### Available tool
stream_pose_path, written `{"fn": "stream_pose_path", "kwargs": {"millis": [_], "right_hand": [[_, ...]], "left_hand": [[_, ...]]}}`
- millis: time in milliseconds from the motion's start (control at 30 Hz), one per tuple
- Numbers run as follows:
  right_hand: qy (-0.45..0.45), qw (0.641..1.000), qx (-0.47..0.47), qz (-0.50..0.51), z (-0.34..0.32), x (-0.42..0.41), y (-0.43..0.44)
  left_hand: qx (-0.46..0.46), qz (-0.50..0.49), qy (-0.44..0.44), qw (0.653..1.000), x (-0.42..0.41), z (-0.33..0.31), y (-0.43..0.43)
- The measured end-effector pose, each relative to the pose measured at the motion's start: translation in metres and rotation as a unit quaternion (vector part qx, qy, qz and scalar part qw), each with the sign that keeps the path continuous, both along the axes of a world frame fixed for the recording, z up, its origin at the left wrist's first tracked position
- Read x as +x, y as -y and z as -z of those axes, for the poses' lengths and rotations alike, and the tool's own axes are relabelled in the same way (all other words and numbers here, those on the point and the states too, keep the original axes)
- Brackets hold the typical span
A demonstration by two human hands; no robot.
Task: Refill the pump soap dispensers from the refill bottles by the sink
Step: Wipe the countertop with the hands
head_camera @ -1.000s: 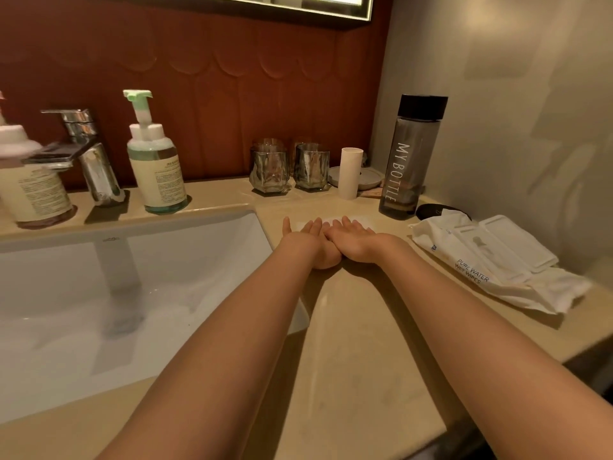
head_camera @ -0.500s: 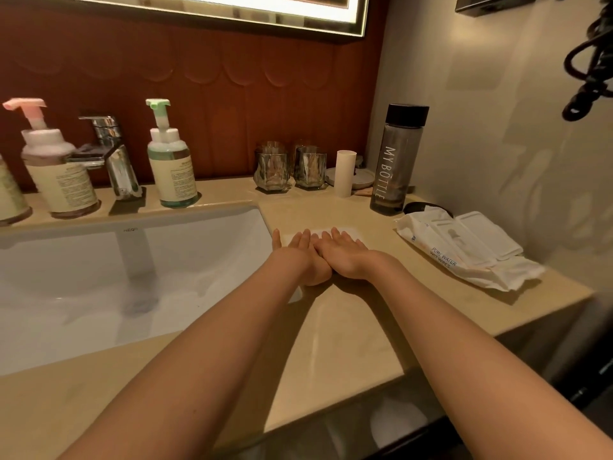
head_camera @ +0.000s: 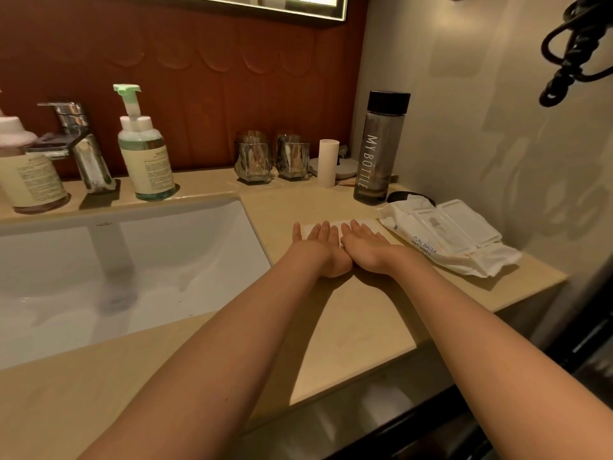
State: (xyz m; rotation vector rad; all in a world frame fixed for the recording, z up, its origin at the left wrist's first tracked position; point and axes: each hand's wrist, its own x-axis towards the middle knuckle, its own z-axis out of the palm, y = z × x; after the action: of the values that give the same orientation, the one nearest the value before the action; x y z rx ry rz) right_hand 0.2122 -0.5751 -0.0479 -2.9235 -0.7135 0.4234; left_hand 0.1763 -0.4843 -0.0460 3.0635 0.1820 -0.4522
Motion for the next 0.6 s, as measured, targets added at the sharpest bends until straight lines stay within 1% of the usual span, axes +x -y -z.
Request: {"fn": "stream_pose_path", "kwargs": {"millis": [267, 467, 600], "right_hand": [[-0.028, 1.0, 0.009, 0.003, 0.002, -0.027, -0.007], [-0.037, 0.999, 0.028, -0.026, 0.005, -0.055, -0.014], [-0.039, 0.998, 0.045, -0.028, 0.006, -0.077, -0.006]], "left_hand": [[0.007, -0.015, -0.006, 1.0, -0.034, 0.0, 0.0], [-0.007, -0.024, -0.003, 1.0, -0.066, 0.004, -0.009], [-0.011, -0.032, 0.002, 0.999, -0.088, 0.004, -0.001]]}}
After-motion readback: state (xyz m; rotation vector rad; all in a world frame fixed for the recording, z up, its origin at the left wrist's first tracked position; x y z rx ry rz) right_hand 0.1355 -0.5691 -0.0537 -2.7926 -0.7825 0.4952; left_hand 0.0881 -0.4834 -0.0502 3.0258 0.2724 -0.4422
